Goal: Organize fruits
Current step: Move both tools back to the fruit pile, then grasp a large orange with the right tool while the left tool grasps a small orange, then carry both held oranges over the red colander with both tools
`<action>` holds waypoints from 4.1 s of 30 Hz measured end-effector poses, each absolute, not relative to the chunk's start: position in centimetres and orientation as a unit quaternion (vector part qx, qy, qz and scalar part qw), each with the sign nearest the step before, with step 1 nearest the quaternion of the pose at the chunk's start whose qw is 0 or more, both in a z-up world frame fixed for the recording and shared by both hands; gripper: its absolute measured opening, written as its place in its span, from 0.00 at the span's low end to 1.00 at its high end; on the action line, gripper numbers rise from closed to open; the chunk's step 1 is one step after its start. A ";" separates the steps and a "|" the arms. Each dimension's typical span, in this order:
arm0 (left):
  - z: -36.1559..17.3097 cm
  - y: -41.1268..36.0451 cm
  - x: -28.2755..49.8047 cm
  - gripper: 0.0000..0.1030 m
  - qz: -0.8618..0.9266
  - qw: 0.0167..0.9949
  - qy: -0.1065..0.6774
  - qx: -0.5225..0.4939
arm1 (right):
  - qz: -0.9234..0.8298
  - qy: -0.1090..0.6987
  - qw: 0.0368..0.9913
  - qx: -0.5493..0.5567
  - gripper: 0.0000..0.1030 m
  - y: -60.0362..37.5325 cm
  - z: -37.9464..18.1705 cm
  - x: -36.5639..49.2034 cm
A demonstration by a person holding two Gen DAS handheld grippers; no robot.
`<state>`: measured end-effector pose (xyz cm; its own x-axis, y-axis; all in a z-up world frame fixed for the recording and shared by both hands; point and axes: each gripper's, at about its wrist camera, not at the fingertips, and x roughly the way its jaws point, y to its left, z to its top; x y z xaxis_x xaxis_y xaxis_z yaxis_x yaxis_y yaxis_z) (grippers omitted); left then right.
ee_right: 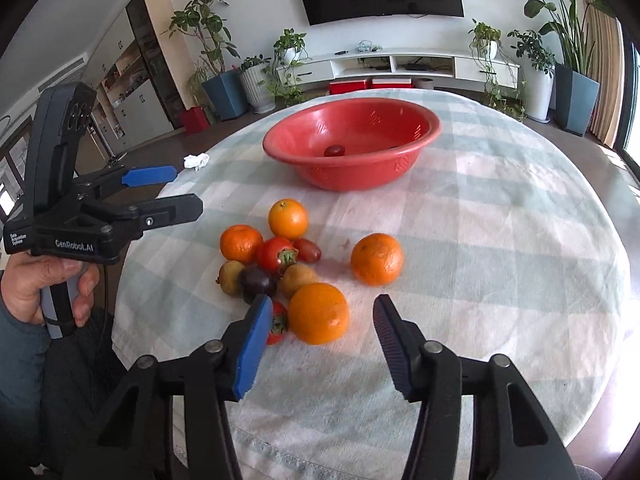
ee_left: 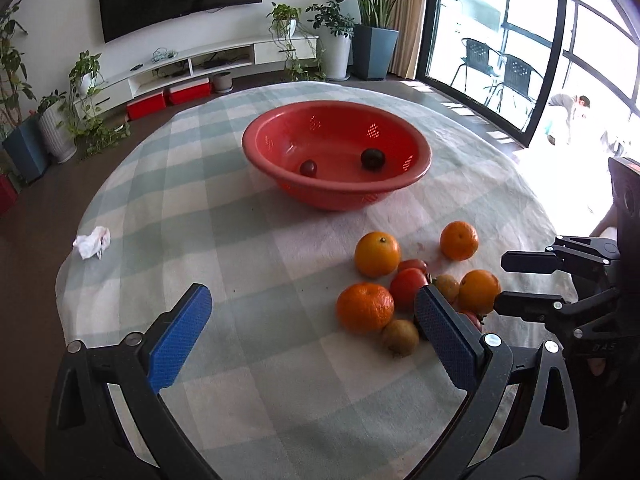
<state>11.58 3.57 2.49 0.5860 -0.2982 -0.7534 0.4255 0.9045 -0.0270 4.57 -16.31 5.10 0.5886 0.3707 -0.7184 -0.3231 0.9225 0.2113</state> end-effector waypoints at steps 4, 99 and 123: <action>1.5 3.6 12.1 1.00 -0.194 0.884 0.418 0.080 | 0.193 0.421 0.886 0.034 0.46 -16.1 4.1 4.5; 7.3 1.9 17.4 0.36 -0.271 0.873 0.404 0.028 | 0.171 0.341 0.906 0.181 0.40 -23.4 7.3 4.4; 3.8 -4.0 27.4 0.36 -0.298 0.848 0.429 0.086 | 0.201 0.400 0.892 0.057 0.40 -17.2 13.3 22.1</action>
<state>27.38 -4.03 3.80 0.4539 -0.4315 -0.7796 0.5789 0.8079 -0.1101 22.14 -17.18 13.30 0.5992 0.4036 -0.6914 -0.3128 0.9130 0.2619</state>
